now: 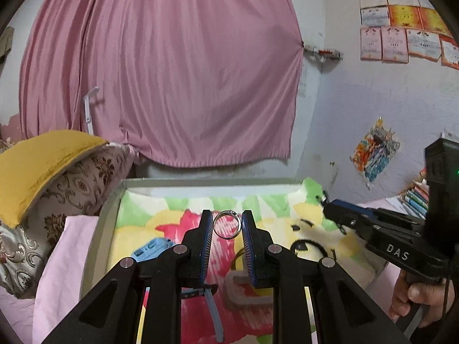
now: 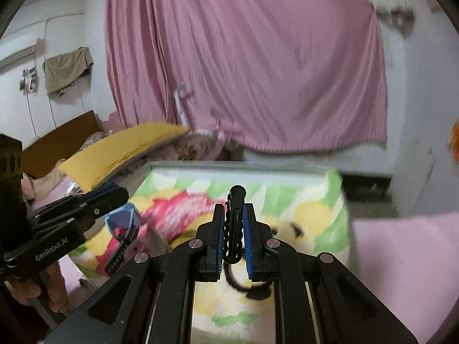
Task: Organize jewelry
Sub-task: 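Lift and carry the silver ring with the left gripper while the right carries the hair clip over the tray, then open the left gripper over the tray while the right releases the black hair clip inside it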
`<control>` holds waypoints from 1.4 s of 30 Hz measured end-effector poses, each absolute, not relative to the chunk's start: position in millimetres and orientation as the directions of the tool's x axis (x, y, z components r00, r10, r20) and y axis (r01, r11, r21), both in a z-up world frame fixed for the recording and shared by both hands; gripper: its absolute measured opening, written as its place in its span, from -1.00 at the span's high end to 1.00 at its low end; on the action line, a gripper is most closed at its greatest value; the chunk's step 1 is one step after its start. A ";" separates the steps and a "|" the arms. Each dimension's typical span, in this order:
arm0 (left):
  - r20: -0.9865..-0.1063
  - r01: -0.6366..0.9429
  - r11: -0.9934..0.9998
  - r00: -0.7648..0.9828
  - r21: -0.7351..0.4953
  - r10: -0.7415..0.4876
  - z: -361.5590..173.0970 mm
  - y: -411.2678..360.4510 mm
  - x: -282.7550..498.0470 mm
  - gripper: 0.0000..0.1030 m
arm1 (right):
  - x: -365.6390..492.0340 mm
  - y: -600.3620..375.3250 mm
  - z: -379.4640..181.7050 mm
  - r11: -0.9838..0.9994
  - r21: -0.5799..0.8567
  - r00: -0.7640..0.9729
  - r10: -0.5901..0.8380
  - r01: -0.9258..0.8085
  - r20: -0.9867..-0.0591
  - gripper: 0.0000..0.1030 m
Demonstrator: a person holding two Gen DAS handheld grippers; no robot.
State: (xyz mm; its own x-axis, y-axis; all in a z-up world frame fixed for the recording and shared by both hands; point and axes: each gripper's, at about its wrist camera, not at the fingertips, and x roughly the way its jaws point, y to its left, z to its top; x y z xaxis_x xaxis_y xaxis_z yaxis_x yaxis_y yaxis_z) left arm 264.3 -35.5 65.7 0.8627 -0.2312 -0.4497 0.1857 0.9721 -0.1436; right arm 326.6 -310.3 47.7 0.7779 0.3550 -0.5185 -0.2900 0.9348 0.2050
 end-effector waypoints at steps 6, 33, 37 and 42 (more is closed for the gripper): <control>-0.531 0.175 0.978 0.821 -0.113 -0.208 54.5 -38.0 273.3 0.62 | 333.1 -304.6 23.3 0.927 0.226 0.712 0.375 -0.300 -0.593 0.78; -0.652 0.153 0.979 0.729 -0.138 -0.206 36.6 -34.5 289.6 0.62 | 335.8 -278.2 8.7 0.923 0.171 0.618 0.361 -0.346 -0.698 0.78; -0.652 0.151 0.978 0.729 -0.143 -0.208 36.0 -33.8 289.5 0.62 | 333.8 -280.4 10.3 0.924 0.176 0.625 0.362 -0.340 -0.691 0.78; -0.643 0.153 0.977 0.736 -0.145 -0.211 37.2 -33.8 287.7 0.48 | 331.0 -284.0 13.5 0.927 0.170 0.645 0.356 -0.334 -0.677 0.74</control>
